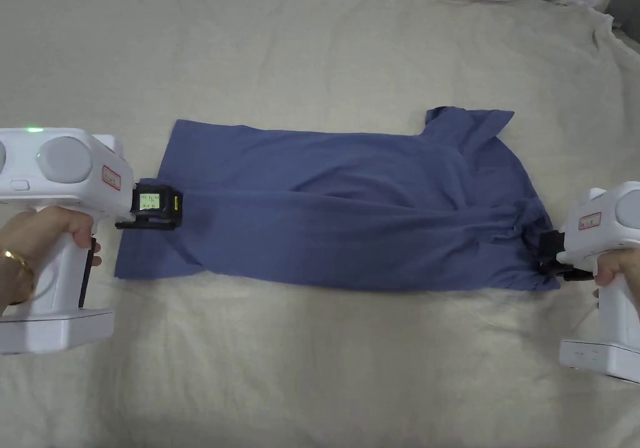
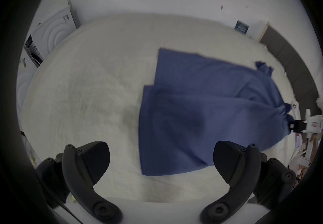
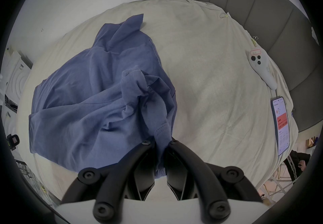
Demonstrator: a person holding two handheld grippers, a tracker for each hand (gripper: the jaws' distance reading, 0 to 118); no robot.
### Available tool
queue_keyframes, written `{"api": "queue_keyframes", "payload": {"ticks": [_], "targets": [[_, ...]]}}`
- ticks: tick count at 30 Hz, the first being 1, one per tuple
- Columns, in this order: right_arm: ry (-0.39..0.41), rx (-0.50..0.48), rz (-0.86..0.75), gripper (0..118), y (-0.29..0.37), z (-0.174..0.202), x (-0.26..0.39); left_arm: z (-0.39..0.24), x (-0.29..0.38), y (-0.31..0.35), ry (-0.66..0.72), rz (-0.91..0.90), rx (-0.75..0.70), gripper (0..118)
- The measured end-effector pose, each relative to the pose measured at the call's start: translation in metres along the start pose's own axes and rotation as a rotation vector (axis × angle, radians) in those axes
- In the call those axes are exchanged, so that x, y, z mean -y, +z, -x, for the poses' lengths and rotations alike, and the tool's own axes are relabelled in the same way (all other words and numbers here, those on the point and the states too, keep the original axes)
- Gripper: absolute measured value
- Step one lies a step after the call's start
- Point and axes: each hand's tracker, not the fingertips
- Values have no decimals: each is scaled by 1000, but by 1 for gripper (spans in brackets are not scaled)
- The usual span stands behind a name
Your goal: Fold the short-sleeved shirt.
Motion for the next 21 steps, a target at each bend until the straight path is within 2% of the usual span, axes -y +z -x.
{"api": "queue_keyframes", "payload": {"ticks": [3,5,9,11,12,13,14,17,21], "targets": [[0,5,7,7,-2,0,1,0,0,-24,-16,62,-79,118],[0,6,9,7,-3,0,1,-2,5,-33,-29,70,-92,107],[1,10,15,7,-5,1,1,-9,14,-48,-60,112,-105,61],[3,11,16,7,-5,2,1,-12,17,-46,-37,87,-28,38],[3,12,16,7,-5,2,1,-14,17,-45,-49,86,-59,7],[6,13,17,7,-5,3,1,-17,17,-43,-76,65,-51,0],[13,15,20,8,-5,4,0,-20,18,-42,-110,46,2,0],[24,17,18,7,-3,4,0,-29,20,-43,-191,71,-57,0],[25,-3,13,7,10,0,-1,-22,12,-20,-166,30,-40,0]]}}
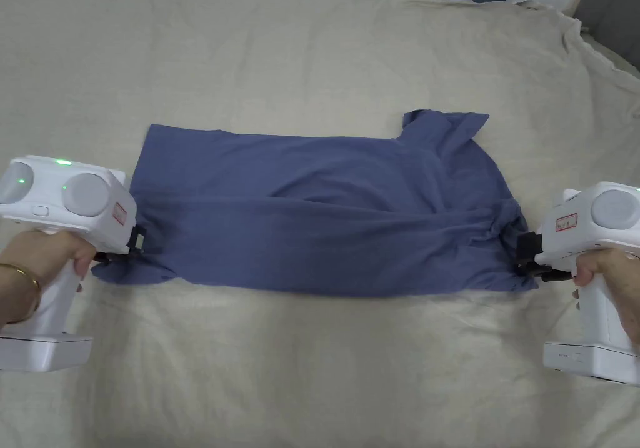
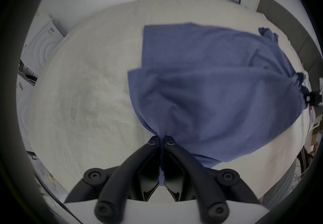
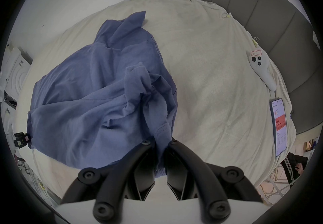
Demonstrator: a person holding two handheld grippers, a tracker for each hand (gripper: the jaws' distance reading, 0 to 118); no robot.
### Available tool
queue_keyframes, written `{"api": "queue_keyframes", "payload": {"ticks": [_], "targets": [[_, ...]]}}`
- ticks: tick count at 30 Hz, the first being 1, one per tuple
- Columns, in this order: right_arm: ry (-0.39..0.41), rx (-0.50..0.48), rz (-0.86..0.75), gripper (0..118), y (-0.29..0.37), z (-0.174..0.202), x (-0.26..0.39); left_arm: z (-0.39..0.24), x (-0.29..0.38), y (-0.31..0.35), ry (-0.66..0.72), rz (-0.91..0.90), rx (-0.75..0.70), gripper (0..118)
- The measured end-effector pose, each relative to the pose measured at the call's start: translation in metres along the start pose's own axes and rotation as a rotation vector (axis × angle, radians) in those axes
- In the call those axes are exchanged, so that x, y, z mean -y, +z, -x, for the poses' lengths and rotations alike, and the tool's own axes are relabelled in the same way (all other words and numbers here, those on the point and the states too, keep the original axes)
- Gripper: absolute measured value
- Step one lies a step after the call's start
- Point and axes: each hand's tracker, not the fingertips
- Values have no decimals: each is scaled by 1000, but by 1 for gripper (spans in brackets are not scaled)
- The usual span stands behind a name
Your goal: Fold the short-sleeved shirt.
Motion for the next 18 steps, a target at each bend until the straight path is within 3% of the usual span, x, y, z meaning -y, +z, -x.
{"api": "queue_keyframes", "payload": {"ticks": [9,11,18], "targets": [[13,-98,-45,8,60,-23,12,41,10,72,63,-72,60,0],[16,-125,-53,7,75,-30,25,45,28,84,-7,-83,49,0],[19,-125,-17,7,86,-53,97,43,104,82,2,-38,106,0]]}}
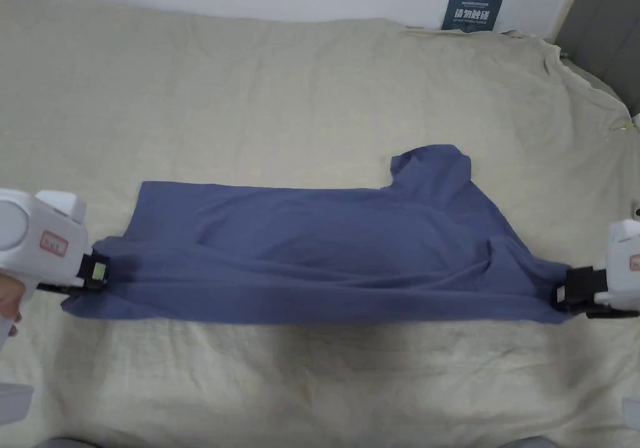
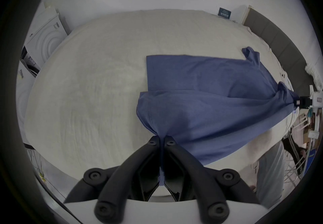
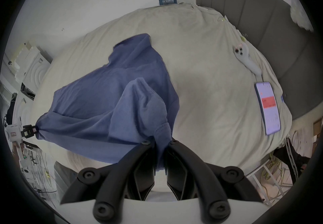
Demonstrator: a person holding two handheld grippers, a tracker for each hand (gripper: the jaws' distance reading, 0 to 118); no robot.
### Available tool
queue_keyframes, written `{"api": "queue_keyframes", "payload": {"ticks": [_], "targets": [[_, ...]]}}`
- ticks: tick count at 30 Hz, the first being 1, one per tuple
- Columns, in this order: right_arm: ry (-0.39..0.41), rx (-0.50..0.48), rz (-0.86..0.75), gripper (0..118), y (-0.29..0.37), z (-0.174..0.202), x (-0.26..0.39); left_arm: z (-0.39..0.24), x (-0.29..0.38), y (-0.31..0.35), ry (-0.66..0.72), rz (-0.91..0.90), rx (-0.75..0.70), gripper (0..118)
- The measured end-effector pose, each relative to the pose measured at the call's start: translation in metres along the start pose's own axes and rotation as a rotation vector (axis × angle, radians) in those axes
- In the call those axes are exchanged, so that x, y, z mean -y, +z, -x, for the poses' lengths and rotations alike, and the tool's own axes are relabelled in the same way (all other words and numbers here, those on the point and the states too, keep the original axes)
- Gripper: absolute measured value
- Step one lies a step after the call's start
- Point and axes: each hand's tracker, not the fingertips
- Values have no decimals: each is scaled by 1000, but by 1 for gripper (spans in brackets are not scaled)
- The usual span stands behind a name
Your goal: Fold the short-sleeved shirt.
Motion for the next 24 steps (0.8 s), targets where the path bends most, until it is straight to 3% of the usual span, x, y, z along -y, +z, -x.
{"api": "queue_keyframes", "payload": {"ticks": [8,10,11,12,14,15,18,24], "targets": [[-17,60,68,8,-39,3,46,-9,51,-43,47,53,-35,0],[-28,70,61,10,-40,4,46,-11,52,-43,47,40,-65,26],[-20,89,65,19,-38,4,45,-11,52,-42,30,47,-126,46],[4,120,61,43,-34,4,43,-8,51,-39,19,52,-151,77],[36,149,33,87,-21,2,39,-2,47,-24,44,30,-148,107],[32,161,-4,96,-9,2,35,3,43,-15,76,-21,-141,110],[6,141,-143,96,26,4,19,12,21,14,168,-147,-137,110],[38,97,-522,96,91,40,8,-24,-11,67,148,-477,-58,111]]}}
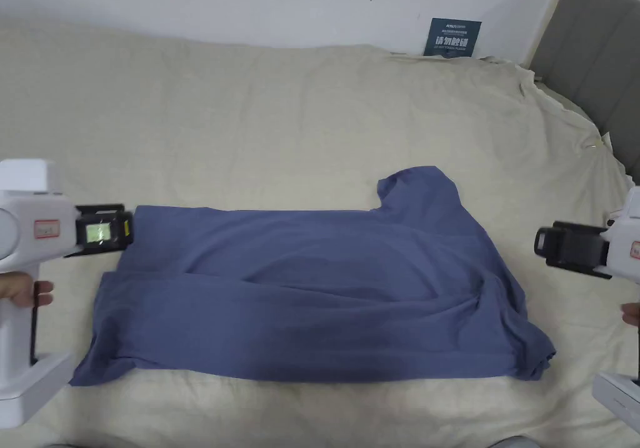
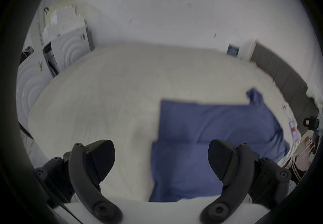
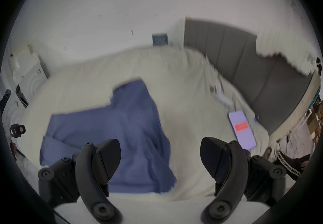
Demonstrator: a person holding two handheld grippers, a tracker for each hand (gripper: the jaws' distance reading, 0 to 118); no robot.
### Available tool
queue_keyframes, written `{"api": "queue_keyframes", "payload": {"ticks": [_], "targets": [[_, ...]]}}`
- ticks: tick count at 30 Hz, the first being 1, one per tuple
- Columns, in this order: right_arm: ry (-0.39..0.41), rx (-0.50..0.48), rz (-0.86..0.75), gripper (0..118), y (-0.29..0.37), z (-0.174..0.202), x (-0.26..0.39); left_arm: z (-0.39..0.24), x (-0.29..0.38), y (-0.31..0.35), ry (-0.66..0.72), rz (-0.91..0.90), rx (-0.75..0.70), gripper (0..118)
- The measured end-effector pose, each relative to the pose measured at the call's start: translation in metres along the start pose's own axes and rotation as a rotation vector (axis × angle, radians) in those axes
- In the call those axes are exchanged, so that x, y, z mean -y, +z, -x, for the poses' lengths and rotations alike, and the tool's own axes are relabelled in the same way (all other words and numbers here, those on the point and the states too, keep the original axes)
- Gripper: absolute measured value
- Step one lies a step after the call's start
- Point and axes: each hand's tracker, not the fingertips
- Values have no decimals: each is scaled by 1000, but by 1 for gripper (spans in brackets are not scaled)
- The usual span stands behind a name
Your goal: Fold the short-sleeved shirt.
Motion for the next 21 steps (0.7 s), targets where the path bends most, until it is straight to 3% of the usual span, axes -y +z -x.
{"api": "queue_keyframes", "payload": {"ticks": [7,8,11,14,15,16,18,21], "targets": [[54,-30,-296,96,29,33,6,-57,16,15,-161,-302,-34,105],[65,-34,-311,95,32,39,10,-61,21,16,-169,-323,-21,101],[64,-65,-337,88,35,47,21,-68,31,18,-162,-346,14,63],[64,-93,-341,80,37,54,29,-70,37,16,-144,-338,48,47],[62,-104,-341,61,37,55,32,-70,39,16,-140,-340,52,25],[60,-110,-335,42,39,59,33,-72,42,15,-137,-342,50,12],[54,-111,-337,2,38,62,37,-72,43,16,-137,-339,70,0],[61,-134,-316,0,35,66,36,-75,44,15,-146,-323,92,0]]}}
